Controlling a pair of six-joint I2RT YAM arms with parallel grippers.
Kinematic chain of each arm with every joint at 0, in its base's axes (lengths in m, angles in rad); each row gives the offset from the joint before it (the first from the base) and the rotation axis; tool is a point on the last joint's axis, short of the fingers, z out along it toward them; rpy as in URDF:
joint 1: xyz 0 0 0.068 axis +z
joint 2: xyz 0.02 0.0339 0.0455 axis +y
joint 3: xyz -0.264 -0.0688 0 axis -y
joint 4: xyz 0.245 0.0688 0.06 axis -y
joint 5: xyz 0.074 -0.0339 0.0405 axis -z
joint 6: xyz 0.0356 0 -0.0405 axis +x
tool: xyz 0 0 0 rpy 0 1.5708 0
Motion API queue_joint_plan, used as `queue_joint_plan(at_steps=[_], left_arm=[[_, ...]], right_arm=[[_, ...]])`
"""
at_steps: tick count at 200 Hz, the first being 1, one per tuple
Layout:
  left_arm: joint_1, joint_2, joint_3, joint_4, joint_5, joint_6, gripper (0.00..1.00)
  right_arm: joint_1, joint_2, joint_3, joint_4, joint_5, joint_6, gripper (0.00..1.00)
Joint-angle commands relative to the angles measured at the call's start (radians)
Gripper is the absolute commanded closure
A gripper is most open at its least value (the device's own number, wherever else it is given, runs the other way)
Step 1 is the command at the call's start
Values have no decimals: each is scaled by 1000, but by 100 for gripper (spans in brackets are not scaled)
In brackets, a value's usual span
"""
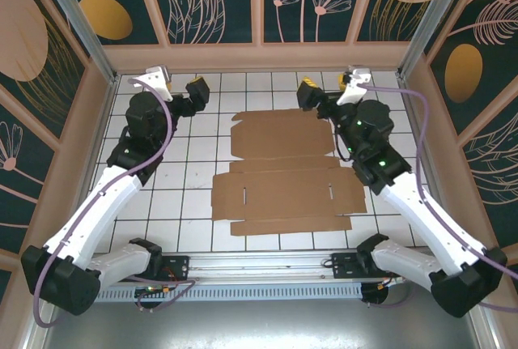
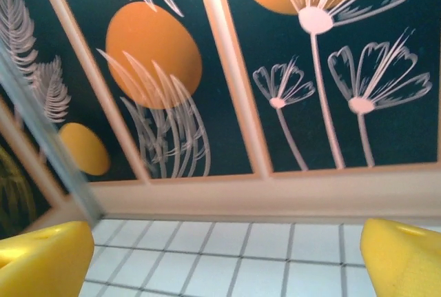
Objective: Fold the paper box
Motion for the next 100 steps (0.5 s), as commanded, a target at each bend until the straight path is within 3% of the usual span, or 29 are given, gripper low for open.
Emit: queue_joint_plan(at_steps=[1,9,16,32,44,52,67,85,92,100], left_arm=[[5,36,-49,-195,93,-180,1],[4,46,-79,-164,151,-204,1],[3,75,-65,-180,197,-206,1],[-15,170,-26,-215,279,-189,1],[-53,223,-42,-192,311,-171,9],[-85,260,-46,-177,333,-157,20],[-134,343,-40,-157,379,-147,55],[-187,435,-26,-120,449,-152,90],[-209,472,-13,-118,464,-151,100],[-231,512,7,-126,476,-147,100]], right_arm=[[-131,-27,-46,-303,-203,231,1],[-179,-9,-41,-372,-261,254,1],[-184,13,-29,-450,-233,248,1],[-103,26,-68,-532,-92,221,1],[-55,36,-117,-555,-48,238,1],[-56,63,-136,-580,-76,239,1],[-54,113,-183,-601,-84,255,8],[-73,132,-257,-563,-130,287,27],[-77,137,-278,-548,-137,300,37],[-82,146,-299,-531,-137,312,48]])
